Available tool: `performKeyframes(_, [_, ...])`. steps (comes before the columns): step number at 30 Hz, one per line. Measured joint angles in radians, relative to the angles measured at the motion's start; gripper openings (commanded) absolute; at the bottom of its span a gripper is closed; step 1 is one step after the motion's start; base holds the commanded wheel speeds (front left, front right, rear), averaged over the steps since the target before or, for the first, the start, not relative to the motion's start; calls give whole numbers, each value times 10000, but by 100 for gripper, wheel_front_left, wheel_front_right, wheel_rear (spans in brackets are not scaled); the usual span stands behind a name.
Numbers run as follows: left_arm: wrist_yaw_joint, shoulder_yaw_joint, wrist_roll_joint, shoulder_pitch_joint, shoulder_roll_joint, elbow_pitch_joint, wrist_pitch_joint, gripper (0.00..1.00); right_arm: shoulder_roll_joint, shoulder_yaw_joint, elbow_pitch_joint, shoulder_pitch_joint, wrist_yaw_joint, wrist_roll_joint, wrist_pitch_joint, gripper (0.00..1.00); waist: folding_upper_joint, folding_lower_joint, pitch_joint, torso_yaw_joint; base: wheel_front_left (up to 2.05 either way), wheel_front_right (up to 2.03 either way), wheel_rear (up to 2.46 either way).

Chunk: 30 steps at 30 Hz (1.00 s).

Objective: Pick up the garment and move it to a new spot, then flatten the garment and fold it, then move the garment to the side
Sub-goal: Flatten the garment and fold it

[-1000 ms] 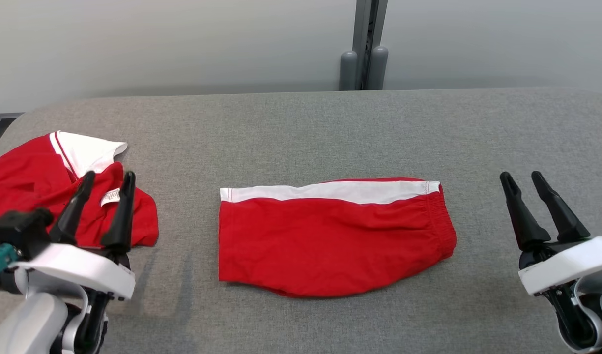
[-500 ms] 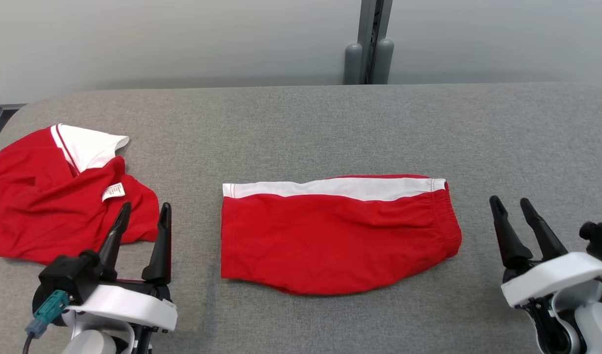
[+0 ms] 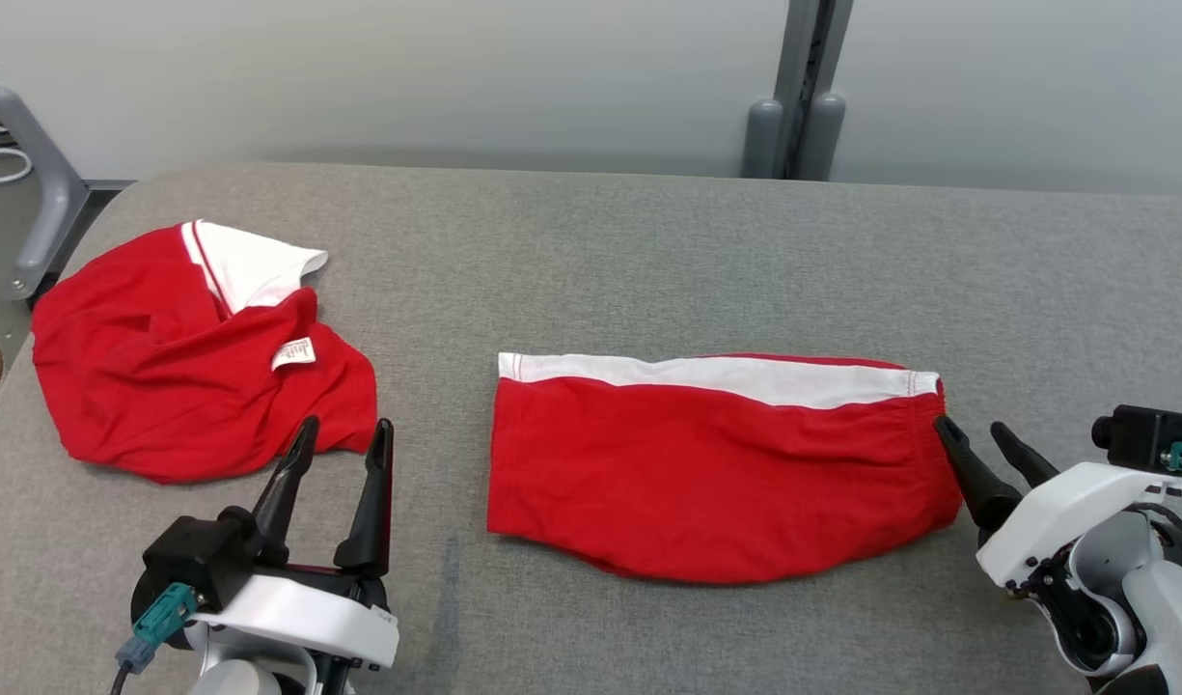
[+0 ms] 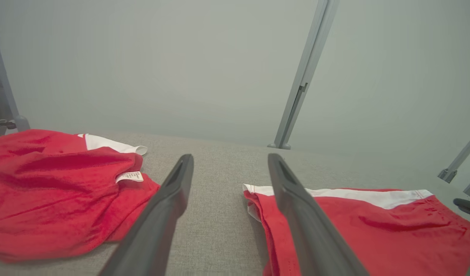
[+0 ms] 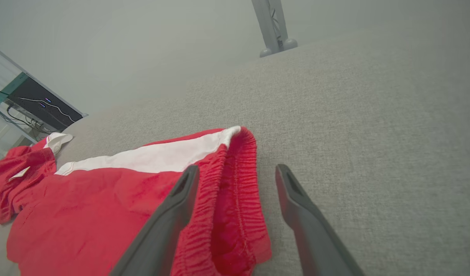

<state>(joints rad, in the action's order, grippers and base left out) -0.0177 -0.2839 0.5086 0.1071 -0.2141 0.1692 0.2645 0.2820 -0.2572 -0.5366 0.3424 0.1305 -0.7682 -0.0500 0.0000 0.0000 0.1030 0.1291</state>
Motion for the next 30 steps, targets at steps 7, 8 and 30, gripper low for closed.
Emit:
performKeyframes(7, [357,276,-401,-1,364,305,0,100,48,-111,-922,184,2,-506,-723,100,0,0,5,439,0,0,0])
performKeyframes(8, [405,314,-437,0,389,339,-2,100,59,-104,-1003,185,0,-587,-802,100,0,0,17,485,0,0,0])
performKeyframes(30, [945,780,-1053,58,779,759,0,100,-199,199,-2188,625,6,-2349,-2755,100,0,0,199,676,0,0,0])
